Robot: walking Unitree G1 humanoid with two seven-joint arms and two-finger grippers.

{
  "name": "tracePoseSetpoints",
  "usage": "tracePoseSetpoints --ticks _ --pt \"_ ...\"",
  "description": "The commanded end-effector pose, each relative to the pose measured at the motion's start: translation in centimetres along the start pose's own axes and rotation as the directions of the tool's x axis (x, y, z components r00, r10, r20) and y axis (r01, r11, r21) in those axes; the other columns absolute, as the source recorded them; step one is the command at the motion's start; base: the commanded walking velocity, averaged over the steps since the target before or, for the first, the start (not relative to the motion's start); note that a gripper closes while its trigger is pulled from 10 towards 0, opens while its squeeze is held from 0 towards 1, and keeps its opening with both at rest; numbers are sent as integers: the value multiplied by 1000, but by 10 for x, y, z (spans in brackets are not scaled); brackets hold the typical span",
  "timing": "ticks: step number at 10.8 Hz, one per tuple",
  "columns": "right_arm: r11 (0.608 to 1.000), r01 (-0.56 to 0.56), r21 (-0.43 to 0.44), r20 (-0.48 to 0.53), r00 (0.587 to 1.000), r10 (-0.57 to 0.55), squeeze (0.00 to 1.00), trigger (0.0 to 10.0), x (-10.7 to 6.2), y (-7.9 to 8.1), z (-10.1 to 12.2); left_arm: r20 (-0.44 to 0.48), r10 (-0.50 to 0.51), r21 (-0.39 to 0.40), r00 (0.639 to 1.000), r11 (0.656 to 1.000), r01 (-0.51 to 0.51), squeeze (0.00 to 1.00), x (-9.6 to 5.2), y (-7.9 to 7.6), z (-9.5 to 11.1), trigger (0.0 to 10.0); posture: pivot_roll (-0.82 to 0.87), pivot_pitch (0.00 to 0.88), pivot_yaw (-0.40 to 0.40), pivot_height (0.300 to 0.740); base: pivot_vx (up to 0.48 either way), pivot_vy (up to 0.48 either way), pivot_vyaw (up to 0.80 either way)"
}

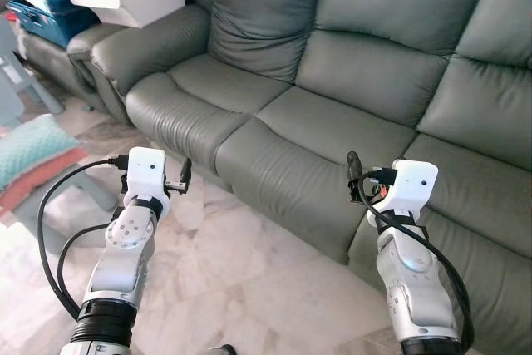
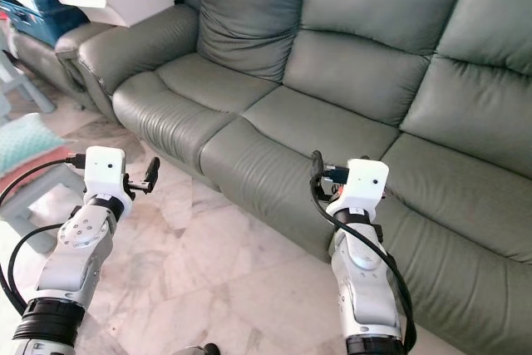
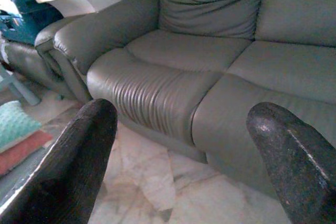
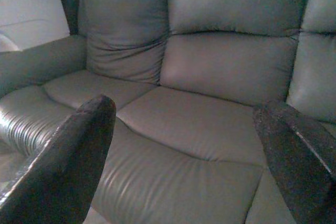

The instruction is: Move the pillow to the sofa

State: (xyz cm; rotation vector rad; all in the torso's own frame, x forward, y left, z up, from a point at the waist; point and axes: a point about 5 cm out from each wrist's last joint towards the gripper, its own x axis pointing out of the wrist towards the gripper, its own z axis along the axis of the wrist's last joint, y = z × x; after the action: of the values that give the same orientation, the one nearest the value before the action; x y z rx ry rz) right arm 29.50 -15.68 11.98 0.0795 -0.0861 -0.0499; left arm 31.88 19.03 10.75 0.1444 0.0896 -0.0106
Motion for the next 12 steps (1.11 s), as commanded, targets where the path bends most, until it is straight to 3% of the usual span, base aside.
tracePoseSetpoints --ticks 1,4,6,12 --pt "1000 -7 6 17 1000 7 0 10000 3 4 2 -8 12 12 1000 1000 -12 0 1 7 -2 10000 -70 83 113 740 0 0 0" --pt "1000 -19 -11 27 999 19 0 10000 5 2 4 -17 38 -24 999 999 -38 0 0 8 -7 10000 -79 98 86 740 0 0 0" --pt "999 -34 -21 24 999 35 0 10000 4 1 6 -25 11 -96 1000 995 -13 0 -4 3 -13 10000 -90 118 51 740 0 0 0" --pt "994 -100 -32 -20 995 99 0 10000 0 5 4 -56 70 -123 996 989 -76 0 -16 -1 -30 10000 -73 108 -24 740 0 0 0"
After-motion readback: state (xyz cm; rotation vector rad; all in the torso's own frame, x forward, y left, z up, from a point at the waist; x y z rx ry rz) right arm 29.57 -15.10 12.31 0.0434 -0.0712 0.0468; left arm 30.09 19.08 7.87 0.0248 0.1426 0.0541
